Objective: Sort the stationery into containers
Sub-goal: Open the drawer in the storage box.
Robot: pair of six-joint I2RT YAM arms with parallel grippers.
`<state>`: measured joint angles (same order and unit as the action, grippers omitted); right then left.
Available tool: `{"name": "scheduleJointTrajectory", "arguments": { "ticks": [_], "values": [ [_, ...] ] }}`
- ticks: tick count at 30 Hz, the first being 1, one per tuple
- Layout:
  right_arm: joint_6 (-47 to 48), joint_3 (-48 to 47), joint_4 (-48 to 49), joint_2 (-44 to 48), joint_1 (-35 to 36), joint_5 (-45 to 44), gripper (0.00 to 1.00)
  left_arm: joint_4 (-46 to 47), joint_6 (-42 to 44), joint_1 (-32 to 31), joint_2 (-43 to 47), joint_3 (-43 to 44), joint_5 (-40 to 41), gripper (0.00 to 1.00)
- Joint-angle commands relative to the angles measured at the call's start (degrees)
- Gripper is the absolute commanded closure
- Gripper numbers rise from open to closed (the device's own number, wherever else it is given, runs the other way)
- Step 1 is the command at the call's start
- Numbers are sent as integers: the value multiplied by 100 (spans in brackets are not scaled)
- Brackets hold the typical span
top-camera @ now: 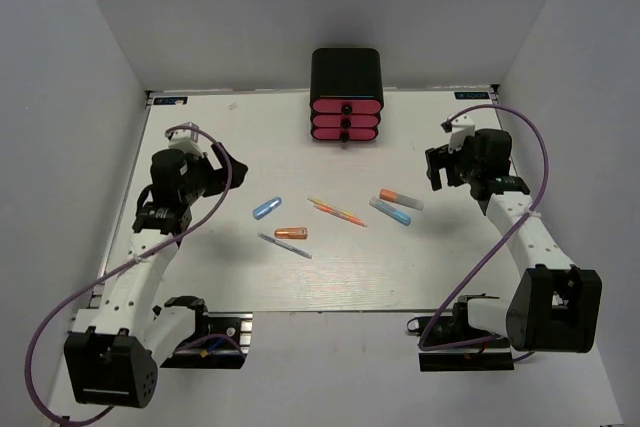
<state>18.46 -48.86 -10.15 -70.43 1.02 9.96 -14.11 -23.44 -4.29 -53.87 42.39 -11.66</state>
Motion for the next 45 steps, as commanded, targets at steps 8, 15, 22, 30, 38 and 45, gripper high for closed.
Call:
{"name": "scheduleJointTrajectory", "arguments": {
  "ticks": [8, 15, 22, 30, 38, 45],
  "values": [
    [869, 140, -364, 460, -23, 1035, 10, 550, -152, -765, -1274, 814, -663, 1],
    [1187, 97, -751, 312, 4, 1482, 15, 988, -257, -1670, -2531, 1701, -601, 22],
    [405, 710, 21, 732, -5, 1693, 34, 1490, -609, -2241, -3709, 2571, -276, 56],
    [-9, 949, 391, 706, -5, 1879, 28, 902, -662, -2567, -5379, 4627, 594, 32],
    [-9, 1045, 672, 672, -14, 1650, 28, 32, -670, -2673, -6715, 6526, 832, 31],
    [-70, 1177, 831, 698, -14, 1632, 28, -268, -670, -2726, -7331, 7361, 938, 33]
  ]
}}
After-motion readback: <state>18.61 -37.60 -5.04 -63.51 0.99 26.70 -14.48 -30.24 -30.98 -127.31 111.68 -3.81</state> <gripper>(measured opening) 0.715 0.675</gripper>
